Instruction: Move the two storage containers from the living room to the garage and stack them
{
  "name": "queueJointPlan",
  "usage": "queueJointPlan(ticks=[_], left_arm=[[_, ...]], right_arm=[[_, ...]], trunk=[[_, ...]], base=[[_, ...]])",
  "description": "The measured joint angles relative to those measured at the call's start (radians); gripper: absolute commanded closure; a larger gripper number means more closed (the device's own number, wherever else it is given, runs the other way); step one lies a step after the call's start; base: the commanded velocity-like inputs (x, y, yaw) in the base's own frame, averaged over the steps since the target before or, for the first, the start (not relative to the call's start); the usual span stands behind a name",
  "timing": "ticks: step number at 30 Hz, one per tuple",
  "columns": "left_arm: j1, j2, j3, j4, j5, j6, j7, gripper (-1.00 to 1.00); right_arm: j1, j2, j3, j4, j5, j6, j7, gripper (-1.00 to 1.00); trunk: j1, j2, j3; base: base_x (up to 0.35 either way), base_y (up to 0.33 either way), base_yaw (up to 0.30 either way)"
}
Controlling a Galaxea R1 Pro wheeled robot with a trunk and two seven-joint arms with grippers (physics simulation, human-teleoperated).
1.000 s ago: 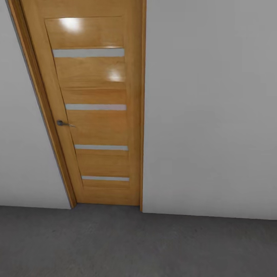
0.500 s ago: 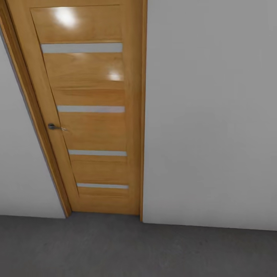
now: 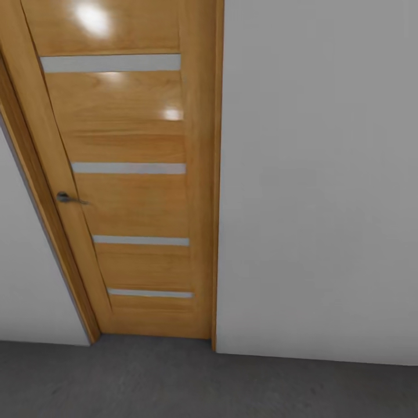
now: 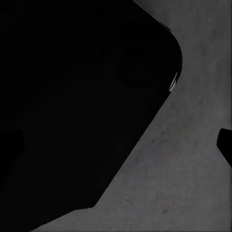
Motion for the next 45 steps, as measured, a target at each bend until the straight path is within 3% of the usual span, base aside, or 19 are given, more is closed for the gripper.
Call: queueJointPlan(ticks=[45], left_arm=[[0.0,0.0,0.001,0.0,0.0,0.0,0.0,-1.0]], right_arm=[[0.0,0.013,-0.004,-0.001,-0.006,-0.001,0.011,-1.0]], trunk=[[0.0,0.0,0.0]], base=[[0.008,0.0,0.01]])
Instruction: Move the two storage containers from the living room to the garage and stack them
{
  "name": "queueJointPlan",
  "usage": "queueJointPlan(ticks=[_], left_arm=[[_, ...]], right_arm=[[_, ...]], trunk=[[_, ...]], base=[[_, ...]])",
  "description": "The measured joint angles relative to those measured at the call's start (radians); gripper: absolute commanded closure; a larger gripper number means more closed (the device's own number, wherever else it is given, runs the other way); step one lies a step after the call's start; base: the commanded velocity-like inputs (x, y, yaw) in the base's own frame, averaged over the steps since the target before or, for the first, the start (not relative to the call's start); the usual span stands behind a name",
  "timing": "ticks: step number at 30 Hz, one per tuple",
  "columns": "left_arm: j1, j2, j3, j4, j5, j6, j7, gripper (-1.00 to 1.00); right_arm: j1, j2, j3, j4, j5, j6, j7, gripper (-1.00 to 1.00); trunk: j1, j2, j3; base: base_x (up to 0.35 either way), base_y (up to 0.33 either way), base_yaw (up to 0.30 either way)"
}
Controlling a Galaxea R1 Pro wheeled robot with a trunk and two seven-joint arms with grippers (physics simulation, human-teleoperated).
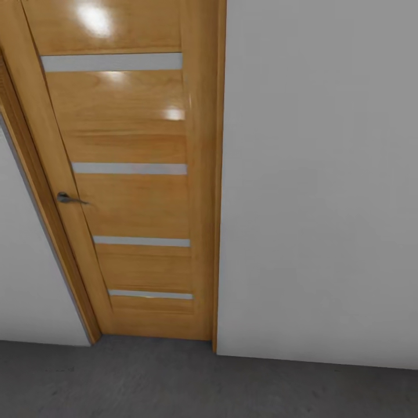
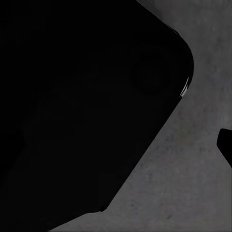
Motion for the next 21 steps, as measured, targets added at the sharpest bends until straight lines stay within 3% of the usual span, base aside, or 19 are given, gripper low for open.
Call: queueJointPlan(ticks=[8,21], left_arm=[[0.0,0.0,0.0,0.0,0.0,0.0,0.0,-1.0],[0.0,0.0,0.0,0.0,0.0,0.0,0.0,-1.0]], right_arm=[[0.0,0.004,0.003,0.001,0.004,-0.003,0.003,-1.0],[0.0,0.004,0.001,0.001,0.003,-0.006,-0.003,-1.0]], trunk=[[0.0,0.0,0.0],[0.0,0.0,0.0]], base=[[0.0,0.0,0.182],[0.0,0.0,0.27]])
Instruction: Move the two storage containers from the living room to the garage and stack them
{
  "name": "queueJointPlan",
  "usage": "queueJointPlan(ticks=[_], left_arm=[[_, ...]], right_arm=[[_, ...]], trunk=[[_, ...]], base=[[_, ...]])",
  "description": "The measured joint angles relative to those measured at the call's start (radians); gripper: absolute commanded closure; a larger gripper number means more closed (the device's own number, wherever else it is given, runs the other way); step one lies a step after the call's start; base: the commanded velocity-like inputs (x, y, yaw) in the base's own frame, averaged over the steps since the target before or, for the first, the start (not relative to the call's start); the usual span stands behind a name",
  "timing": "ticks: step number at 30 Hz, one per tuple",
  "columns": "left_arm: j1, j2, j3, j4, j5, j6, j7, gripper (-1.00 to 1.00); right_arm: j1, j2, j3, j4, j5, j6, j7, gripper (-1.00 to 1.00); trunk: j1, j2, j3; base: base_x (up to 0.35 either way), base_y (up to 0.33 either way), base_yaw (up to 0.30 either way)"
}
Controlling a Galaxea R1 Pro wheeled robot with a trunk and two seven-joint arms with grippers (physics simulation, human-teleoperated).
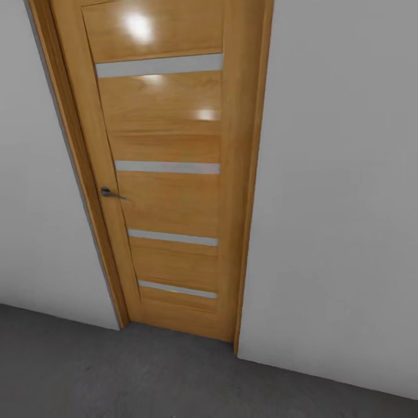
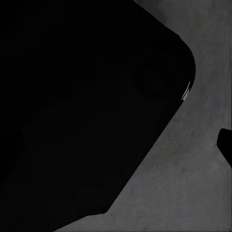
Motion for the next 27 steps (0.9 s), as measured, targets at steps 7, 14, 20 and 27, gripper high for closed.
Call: queueJointPlan(ticks=[7,14,20,27], left_arm=[[0.0,0.0,0.0,0.0,0.0,0.0,0.0,-1.0],[0.0,0.0,0.0,0.0,0.0,0.0,0.0,-1.0],[0.0,0.0,0.0,0.0,0.0,0.0,0.0,-1.0],[0.0,-0.001,0.0,0.0,0.0,0.0,0.0,-1.0]], right_arm=[[0.0,0.0,-0.001,0.0,-0.008,0.003,0.003,-1.0],[0.0,-0.002,-0.003,0.0,-0.01,0.001,0.003,-1.0],[0.0,-0.003,-0.003,0.0,-0.009,0.0,0.003,-1.0],[0.0,-0.003,-0.002,0.0,-0.009,0.0,0.002,-1.0]], trunk=[[0.0,0.0,0.0],[0.0,0.0,0.0],[0.0,0.0,0.0],[0.0,0.0,0.0]], base=[[0.0,0.0,0.087],[0.0,0.0,0.182],[0.0,0.0,0.266],[0.0,0.0,0.272]])
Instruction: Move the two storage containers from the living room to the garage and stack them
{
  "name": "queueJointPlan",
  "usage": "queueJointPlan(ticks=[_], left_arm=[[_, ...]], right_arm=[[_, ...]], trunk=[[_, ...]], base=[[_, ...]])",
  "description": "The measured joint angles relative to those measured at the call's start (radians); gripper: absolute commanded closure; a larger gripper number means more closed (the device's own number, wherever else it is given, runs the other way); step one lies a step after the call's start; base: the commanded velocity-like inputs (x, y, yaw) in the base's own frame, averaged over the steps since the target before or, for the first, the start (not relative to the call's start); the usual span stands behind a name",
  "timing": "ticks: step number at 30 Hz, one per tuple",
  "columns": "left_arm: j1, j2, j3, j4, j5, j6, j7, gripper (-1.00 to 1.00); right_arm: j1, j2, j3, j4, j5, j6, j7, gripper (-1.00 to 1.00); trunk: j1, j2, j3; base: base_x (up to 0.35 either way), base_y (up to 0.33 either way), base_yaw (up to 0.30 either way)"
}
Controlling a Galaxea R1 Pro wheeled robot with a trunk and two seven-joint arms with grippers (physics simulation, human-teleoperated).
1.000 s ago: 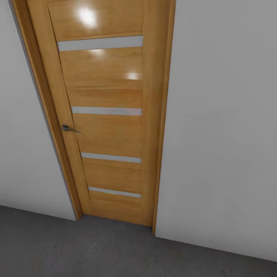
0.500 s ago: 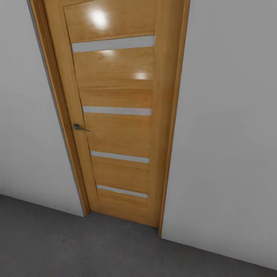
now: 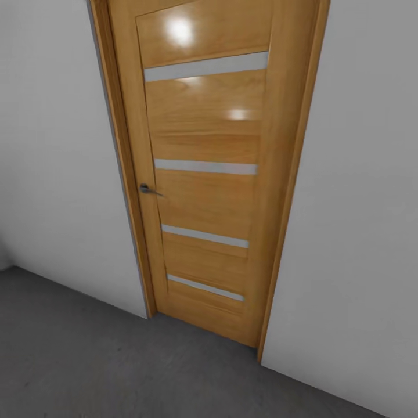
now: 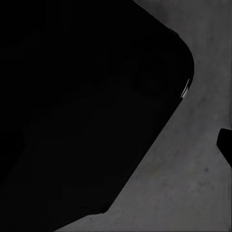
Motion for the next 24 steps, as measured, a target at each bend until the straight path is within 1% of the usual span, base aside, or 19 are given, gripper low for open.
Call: queueJointPlan(ticks=[24], left_arm=[[0.0,0.0,0.0,0.0,0.0,-0.001,0.001,-1.0]], right_arm=[[0.0,-0.002,0.0,0.0,0.001,-0.002,-0.007,-1.0]], trunk=[[0.0,0.0,0.0]], base=[[0.0,0.0,0.272]])
